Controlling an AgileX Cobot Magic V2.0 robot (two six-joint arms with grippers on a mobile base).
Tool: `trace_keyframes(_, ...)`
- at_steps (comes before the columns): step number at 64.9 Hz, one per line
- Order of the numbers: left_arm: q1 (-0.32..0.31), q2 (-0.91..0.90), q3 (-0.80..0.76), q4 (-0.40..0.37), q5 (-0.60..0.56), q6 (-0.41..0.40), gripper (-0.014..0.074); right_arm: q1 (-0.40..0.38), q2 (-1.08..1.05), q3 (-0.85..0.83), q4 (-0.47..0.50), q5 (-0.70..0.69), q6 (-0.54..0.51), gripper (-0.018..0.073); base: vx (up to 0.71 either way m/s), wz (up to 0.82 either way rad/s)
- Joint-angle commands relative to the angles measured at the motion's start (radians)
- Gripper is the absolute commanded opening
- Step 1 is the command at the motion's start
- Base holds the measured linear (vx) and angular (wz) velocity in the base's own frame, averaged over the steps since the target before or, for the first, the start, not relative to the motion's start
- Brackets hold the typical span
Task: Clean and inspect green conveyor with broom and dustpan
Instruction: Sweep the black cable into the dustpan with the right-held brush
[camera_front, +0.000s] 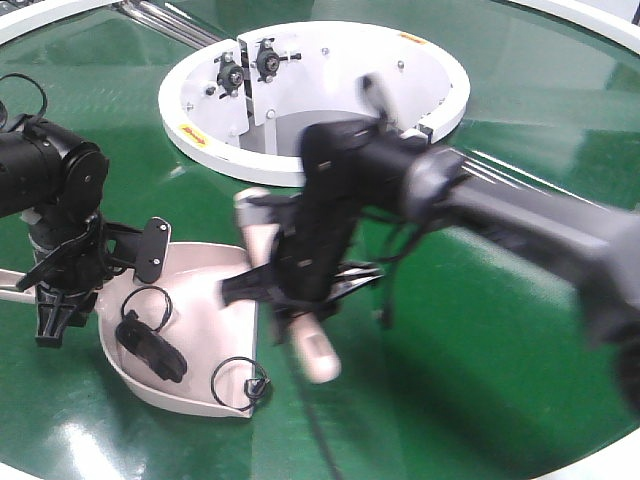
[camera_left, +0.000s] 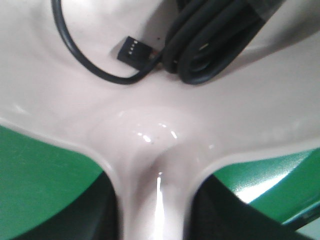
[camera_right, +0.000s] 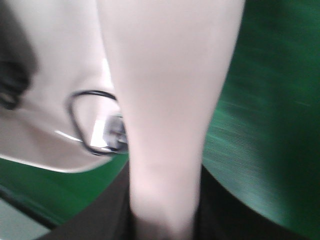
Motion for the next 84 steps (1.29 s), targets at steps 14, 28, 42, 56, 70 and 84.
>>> trace_keyframes(14, -0.005, -0.045, -0.025, 0.003, -0.003, -0.008, -0.0006, -0.009, -0.220, 0.222, -0.083, 0.061, 0.026, -0.0004, 0.00, 0.00)
trace_keyframes(28, -0.005, -0.045, -0.025, 0.003, -0.003, -0.008, -0.0006, 0.022, -0.221, 0.347, -0.005, 0.044, 0.018, -0.0004, 0.00, 0.00)
trace_keyframes(42, -0.005, -0.045, -0.025, 0.003, -0.003, -0.008, -0.0006, 0.079, -0.192, 0.353, 0.017, -0.027, 0.019, -0.0004, 0.00, 0.00)
trace_keyframes(56, -0.005, -0.045, -0.025, 0.003, -0.003, -0.008, -0.0006, 0.098, -0.132, 0.351, 0.071, -0.034, 0.010, -0.0004, 0.00, 0.00)
trace_keyframes(70, -0.005, -0.045, -0.025, 0.003, -0.003, -0.008, -0.0006, 0.156, -0.059, 0.220, 0.143, -0.033, -0.041, -0.0004, 0.00, 0.00)
trace_keyframes(84, -0.005, -0.045, -0.025, 0.003, -0.003, -0.008, -0.0006, 0.200, 0.021, -0.011, 0.138, 0.063, -0.072, -0.0004, 0.00, 0.00)
